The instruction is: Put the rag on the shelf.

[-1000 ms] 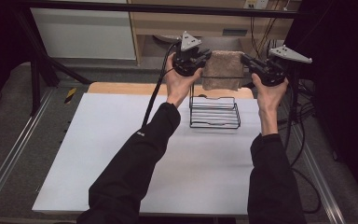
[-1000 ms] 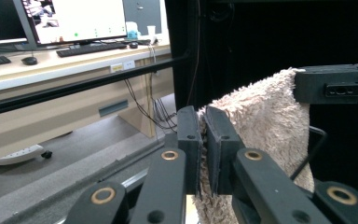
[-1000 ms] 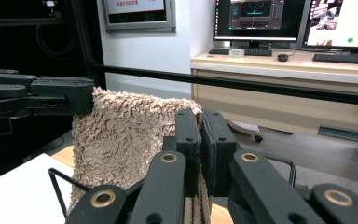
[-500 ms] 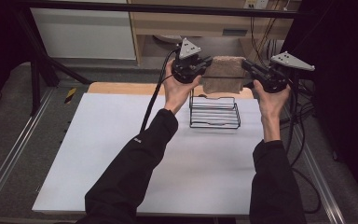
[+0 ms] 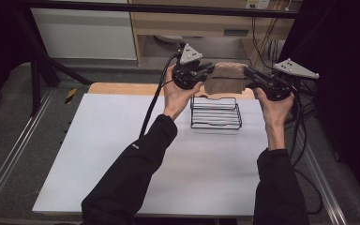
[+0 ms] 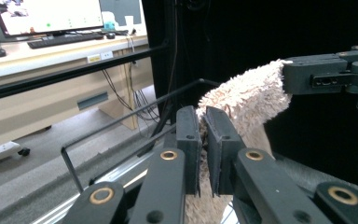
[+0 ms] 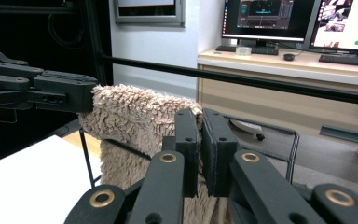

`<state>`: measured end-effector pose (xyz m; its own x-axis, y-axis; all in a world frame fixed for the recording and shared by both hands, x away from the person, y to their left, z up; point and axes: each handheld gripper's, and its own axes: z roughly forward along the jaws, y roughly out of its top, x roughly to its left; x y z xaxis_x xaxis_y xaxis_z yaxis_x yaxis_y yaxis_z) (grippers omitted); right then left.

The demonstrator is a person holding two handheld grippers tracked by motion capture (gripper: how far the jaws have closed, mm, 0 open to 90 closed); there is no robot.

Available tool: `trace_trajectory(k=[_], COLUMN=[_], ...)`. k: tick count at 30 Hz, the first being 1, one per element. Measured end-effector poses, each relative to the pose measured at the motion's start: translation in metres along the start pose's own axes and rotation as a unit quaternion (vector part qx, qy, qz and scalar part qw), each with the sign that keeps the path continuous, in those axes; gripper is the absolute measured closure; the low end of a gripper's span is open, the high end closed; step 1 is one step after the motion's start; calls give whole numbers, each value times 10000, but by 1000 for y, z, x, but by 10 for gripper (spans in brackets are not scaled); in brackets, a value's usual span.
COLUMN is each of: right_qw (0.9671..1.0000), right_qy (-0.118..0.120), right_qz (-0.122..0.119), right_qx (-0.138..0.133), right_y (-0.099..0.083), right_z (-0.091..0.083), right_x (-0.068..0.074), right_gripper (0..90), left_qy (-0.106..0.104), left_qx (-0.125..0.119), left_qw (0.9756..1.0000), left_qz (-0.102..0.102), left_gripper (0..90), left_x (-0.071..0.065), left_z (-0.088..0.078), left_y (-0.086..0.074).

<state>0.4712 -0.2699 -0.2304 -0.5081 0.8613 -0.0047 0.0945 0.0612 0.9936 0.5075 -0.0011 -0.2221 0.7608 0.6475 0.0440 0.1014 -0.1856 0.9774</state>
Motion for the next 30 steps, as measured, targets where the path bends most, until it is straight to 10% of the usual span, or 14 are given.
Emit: trace_trajectory(k=[18, 30], right_qw=[9993, 9989], right_qy=[75, 131], right_qz=[-129, -193], right_qx=[339, 399], right_y=[-17, -20], right_z=[-8, -10], right_x=[5, 5], right_gripper=[857, 854], left_qy=[-192, -374], left_qx=[287, 732], left_qw=[9991, 9936], left_qz=[-236, -770], left_gripper=[746, 890], left_x=[-7, 2], left_z=[-21, -4], left_y=[8, 14])
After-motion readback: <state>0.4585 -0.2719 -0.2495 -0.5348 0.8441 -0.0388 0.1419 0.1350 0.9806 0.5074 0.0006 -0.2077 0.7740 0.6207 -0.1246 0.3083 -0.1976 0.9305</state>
